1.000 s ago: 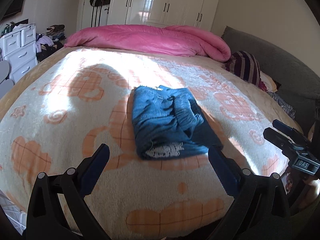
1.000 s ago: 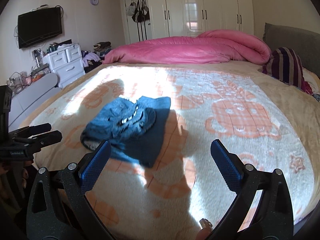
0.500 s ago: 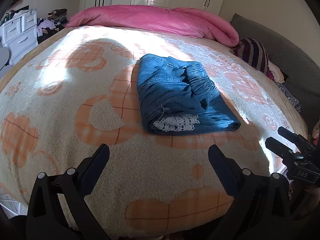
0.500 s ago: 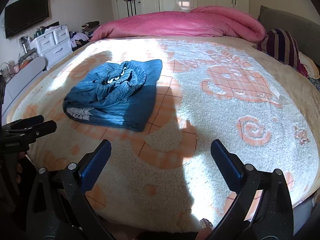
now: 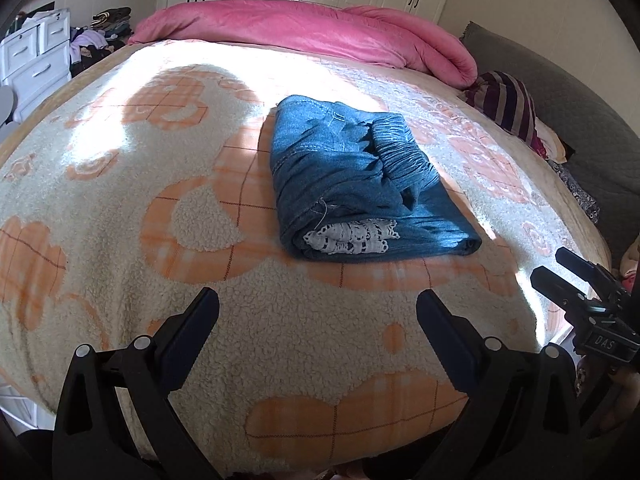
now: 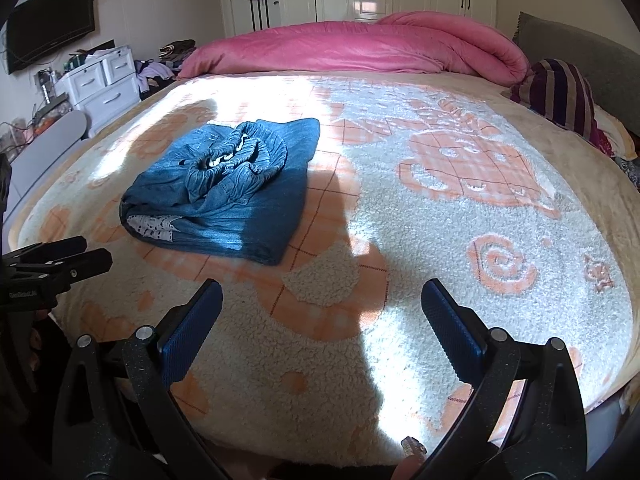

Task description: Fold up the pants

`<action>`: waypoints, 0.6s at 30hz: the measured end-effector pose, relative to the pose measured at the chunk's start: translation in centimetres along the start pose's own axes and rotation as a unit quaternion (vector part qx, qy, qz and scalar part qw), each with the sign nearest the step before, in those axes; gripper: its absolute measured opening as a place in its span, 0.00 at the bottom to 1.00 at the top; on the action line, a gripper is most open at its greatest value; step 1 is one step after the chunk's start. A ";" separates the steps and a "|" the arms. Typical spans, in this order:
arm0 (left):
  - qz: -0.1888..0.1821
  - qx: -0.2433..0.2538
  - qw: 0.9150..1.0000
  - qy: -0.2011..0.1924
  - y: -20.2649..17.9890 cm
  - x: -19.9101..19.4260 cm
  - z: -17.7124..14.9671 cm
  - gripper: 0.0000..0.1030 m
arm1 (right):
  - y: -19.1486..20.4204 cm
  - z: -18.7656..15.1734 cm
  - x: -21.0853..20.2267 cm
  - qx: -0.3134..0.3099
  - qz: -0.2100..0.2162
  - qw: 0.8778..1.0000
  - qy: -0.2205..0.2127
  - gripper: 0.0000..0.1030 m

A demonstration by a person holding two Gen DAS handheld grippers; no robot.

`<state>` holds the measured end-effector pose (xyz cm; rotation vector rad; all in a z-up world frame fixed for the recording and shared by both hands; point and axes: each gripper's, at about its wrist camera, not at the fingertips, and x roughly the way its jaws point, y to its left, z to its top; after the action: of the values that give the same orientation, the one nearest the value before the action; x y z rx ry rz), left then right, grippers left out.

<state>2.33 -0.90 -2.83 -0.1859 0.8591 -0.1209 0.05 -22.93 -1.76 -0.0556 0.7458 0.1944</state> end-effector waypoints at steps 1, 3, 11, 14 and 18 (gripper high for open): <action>-0.001 0.000 1.000 -0.001 0.0 -0.1 0.0 0.96 | 0.1 0.0 0.0 0.000 0.000 1.000 0.000 0.91; 0.000 0.000 1.000 -0.001 -0.1 -0.1 0.0 0.96 | 0.1 0.0 0.0 -0.002 0.000 1.000 0.001 0.91; -0.004 -0.004 1.000 -0.002 0.0 -0.3 0.0 0.96 | 0.1 0.0 -0.2 0.005 -0.002 1.000 0.004 0.91; -0.005 -0.006 1.000 -0.003 0.0 -0.4 0.0 0.96 | 0.1 0.0 -0.2 0.004 -0.003 1.000 0.003 0.91; -0.003 -0.005 1.000 -0.002 0.1 -0.5 0.0 0.96 | 0.2 0.0 -0.2 0.002 -0.004 1.000 0.005 0.91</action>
<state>2.06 -0.72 -2.47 -0.1975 0.8558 -0.1221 -0.13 -22.78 -1.58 -0.0554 0.7551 0.1846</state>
